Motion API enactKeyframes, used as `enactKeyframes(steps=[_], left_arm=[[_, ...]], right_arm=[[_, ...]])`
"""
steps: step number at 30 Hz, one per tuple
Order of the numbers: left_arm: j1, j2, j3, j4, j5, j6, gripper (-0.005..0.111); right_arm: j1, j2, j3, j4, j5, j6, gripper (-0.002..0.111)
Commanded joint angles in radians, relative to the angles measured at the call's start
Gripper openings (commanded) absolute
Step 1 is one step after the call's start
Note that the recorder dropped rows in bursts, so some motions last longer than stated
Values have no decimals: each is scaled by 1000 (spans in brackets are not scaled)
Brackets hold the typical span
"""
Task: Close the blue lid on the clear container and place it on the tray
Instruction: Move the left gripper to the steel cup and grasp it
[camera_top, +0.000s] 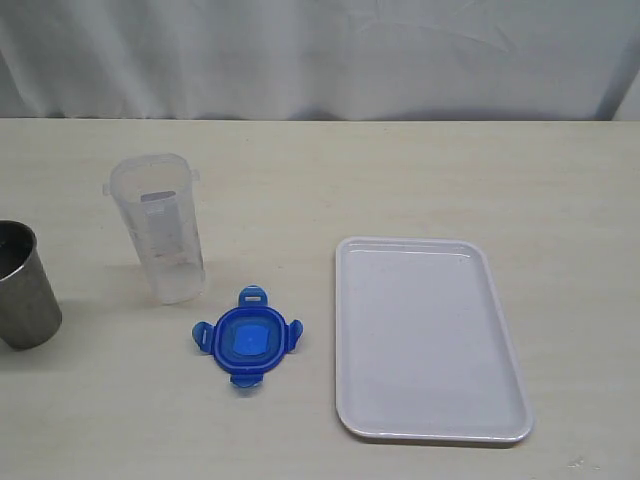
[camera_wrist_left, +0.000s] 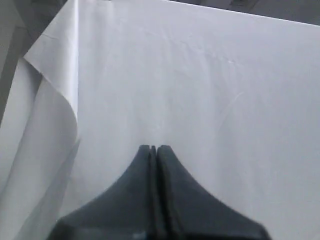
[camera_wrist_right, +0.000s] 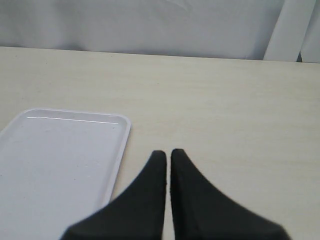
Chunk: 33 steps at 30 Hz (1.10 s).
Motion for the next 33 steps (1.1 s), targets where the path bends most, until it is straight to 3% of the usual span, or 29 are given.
enactKeyframes(steps=[1, 6, 10, 20, 27, 33], left_arm=[[-8, 117, -83, 151, -95, -130, 36], [-8, 338, -178, 215, -128, -127, 105], [-8, 571, -199, 227, -127, -129, 105], [-8, 852, -193, 174, 19, 29, 105], [-8, 978, -142, -24, -82, 214, 105], [-8, 991, -77, -41, -115, 219, 105]], right_arm=[[-5, -4, 3, -8, -3, -1, 4], [-5, -4, 3, -8, -3, -1, 4], [-5, -4, 3, -8, -3, -1, 4], [-5, -4, 3, -8, -3, -1, 4], [-5, -4, 3, -8, -3, -1, 4], [-5, -4, 3, -8, -3, -1, 4]])
